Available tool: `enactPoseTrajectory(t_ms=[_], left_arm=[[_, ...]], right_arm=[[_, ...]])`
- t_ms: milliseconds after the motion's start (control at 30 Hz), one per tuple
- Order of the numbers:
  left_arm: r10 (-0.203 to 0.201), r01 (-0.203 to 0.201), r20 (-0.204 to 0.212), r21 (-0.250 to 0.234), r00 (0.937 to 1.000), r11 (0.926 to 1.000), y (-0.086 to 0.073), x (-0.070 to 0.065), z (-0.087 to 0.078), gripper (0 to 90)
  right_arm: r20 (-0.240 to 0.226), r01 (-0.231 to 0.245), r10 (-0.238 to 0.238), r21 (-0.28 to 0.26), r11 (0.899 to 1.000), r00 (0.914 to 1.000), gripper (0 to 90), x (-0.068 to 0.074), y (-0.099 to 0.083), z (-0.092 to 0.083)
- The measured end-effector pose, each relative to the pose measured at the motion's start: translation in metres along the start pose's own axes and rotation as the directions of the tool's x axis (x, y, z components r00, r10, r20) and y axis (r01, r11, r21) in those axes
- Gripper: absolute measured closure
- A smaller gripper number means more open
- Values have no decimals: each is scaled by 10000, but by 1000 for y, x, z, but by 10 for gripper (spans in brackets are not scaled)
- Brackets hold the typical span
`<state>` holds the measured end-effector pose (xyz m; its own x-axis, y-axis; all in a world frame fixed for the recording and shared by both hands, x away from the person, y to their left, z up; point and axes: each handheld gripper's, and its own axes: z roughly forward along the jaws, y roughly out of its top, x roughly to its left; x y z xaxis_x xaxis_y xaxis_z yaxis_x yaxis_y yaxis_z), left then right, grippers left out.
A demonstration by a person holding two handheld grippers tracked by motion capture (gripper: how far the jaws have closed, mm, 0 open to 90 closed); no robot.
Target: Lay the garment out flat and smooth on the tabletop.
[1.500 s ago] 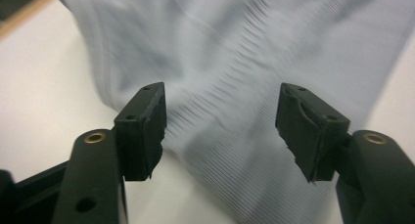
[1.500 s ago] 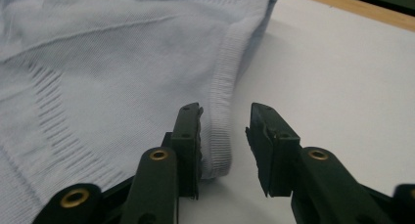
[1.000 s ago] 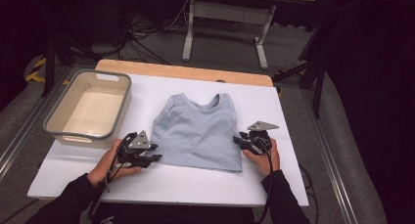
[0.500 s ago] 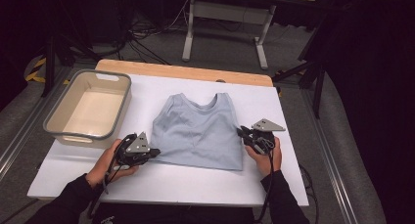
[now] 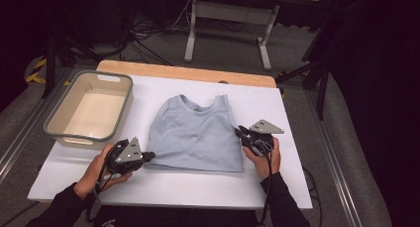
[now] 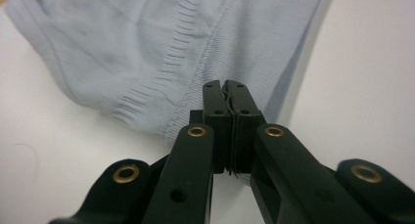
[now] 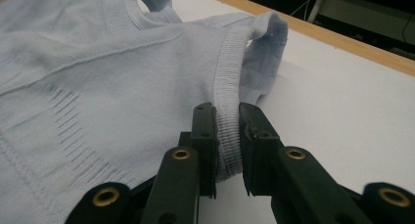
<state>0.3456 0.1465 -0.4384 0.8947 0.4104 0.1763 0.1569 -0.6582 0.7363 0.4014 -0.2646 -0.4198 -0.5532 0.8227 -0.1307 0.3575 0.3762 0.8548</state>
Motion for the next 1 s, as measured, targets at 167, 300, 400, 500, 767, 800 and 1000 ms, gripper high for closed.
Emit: enactPoseTrajectory(t_ms=[167, 300, 400, 500, 767, 800, 1000], left_arm=[[176, -195, 499, 379, 9986, 9991, -2, -7, 14, 883], [148, -183, 729, 479, 9972, 9987, -3, -10, 19, 883], [183, -209, 730, 342, 9972, 9992, -2, -10, 19, 880], [-74, 77, 698, -40, 9975, 10000, -2, -7, 17, 869], [-667, 672, 85, -1127, 9977, 9913, 10, 9, 9, 691], [-662, 663, 47, -1180, 9978, 9908, 12, 11, 9, 692], [-966, 842, -621, -1769, 9934, 9806, 28, 32, 12, 645]], right_arm=[[135, 175, -182, 504, 9986, 9997, 771, -1, -7, 4], [153, 81, -91, 666, 9977, 9998, 770, -4, -12, 4], [253, 215, -238, 882, 9959, 9994, 768, -4, -15, 6], [266, 243, -270, 977, 9949, 9993, 767, -5, -16, 7], [292, 251, -281, 997, 9947, 9992, 764, -5, -15, 6], [294, 247, -278, 988, 9948, 9992, 760, -5, -15, 6], [411, 168, -199, 752, 9970, 9990, 733, -5, -13, 3]])
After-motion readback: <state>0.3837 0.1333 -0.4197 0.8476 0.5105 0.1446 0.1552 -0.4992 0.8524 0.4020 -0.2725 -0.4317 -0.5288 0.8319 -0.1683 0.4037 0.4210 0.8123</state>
